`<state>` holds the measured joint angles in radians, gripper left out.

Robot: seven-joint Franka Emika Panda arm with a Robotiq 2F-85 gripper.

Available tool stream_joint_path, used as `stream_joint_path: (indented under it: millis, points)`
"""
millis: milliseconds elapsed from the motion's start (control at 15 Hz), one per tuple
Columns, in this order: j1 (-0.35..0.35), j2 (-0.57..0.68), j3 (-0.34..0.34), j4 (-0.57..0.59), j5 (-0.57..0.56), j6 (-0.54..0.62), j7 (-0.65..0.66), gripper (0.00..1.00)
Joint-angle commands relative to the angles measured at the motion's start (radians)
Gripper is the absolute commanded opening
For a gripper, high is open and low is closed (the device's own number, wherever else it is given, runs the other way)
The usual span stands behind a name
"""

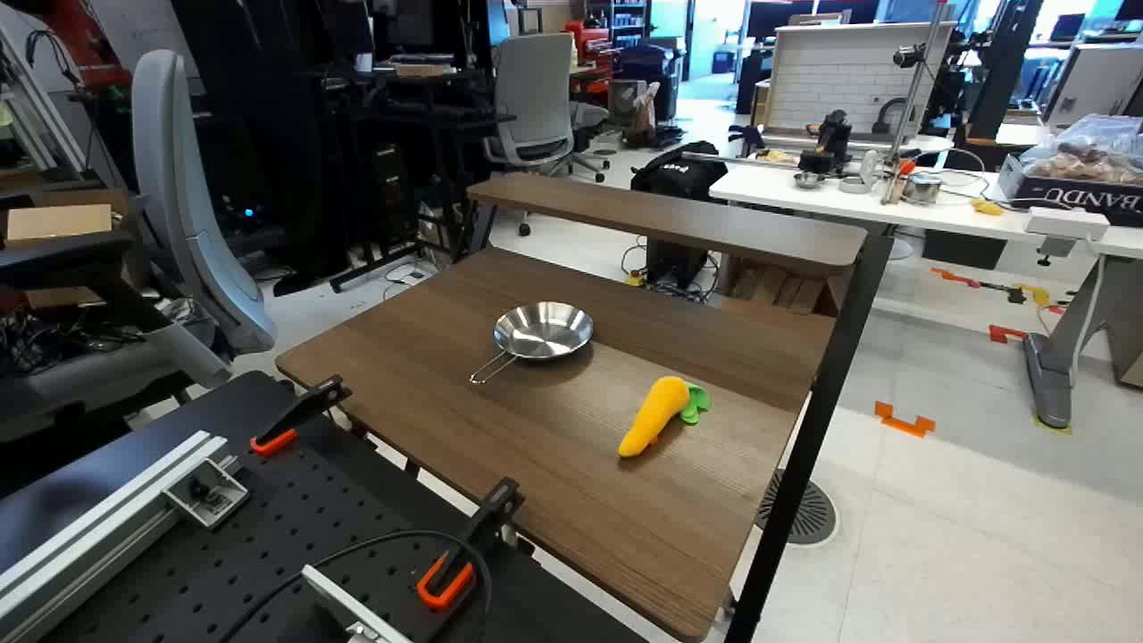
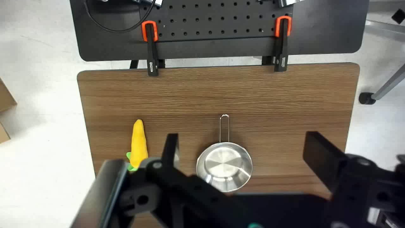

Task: Place the orange plush toy on the pan

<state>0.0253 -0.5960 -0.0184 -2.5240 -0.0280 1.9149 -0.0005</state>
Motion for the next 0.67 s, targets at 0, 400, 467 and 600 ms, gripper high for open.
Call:
stream_joint_path:
  millis: [0,400,467,600]
  points:
    - [-0.008,0.0,0.008,0.002,0.004,-0.002,-0.004,1.0]
    - [-0.017,0.032,-0.005,-0.003,0.0,0.019,-0.01,1.0]
    - [-0.02,0.04,-0.007,-0.005,-0.002,0.024,-0.01,1.0]
    - [-0.026,0.062,-0.014,-0.01,-0.006,0.04,-0.011,1.0]
